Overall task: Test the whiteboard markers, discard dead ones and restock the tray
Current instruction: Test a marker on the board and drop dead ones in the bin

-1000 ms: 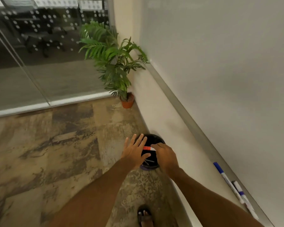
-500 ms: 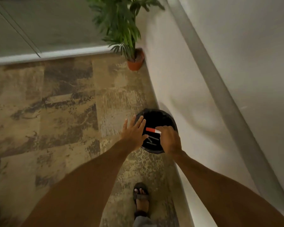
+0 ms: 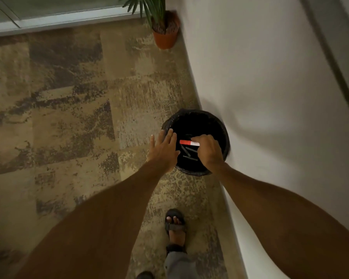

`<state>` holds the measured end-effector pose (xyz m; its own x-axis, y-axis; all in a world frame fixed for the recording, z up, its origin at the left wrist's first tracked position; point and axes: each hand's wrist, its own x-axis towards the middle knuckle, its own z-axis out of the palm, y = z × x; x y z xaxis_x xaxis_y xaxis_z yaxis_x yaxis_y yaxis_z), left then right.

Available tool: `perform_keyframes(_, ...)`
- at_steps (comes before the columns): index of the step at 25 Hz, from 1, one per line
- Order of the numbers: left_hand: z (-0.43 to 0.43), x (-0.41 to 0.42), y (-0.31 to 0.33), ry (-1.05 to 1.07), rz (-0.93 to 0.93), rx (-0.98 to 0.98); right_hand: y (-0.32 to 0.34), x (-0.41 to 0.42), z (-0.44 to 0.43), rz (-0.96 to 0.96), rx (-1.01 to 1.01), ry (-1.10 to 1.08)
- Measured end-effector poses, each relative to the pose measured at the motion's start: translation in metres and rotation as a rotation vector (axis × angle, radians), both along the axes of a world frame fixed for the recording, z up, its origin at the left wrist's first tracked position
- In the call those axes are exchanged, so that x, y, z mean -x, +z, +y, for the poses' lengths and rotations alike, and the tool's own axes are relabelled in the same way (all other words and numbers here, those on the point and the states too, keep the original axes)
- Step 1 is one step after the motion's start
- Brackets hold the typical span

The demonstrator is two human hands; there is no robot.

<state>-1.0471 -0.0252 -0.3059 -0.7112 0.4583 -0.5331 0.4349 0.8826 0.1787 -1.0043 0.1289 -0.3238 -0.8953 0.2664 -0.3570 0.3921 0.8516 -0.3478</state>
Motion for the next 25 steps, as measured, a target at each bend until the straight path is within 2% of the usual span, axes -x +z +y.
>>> perform_keyframes(4, -0.008, -0.001, 0.001, 0.021, -0.007, -0.004, -0.009, 0.003, 0.000, 0.016, 0.094, -0.109)
perform_keyframes(9, -0.017, 0.005, 0.028, 0.030, 0.025, -0.009, 0.020, 0.009, -0.001, 0.091, 0.065, -0.100)
perform_keyframes(18, -0.031, 0.002, 0.134, -0.043, 0.161, -0.053, 0.125, -0.014, -0.025, 0.170, -0.146, 0.031)
perform_keyframes(25, -0.057, -0.033, 0.254, -0.143, 0.274, -0.134, 0.252, -0.063, -0.074, 0.276, -0.325, 0.034)
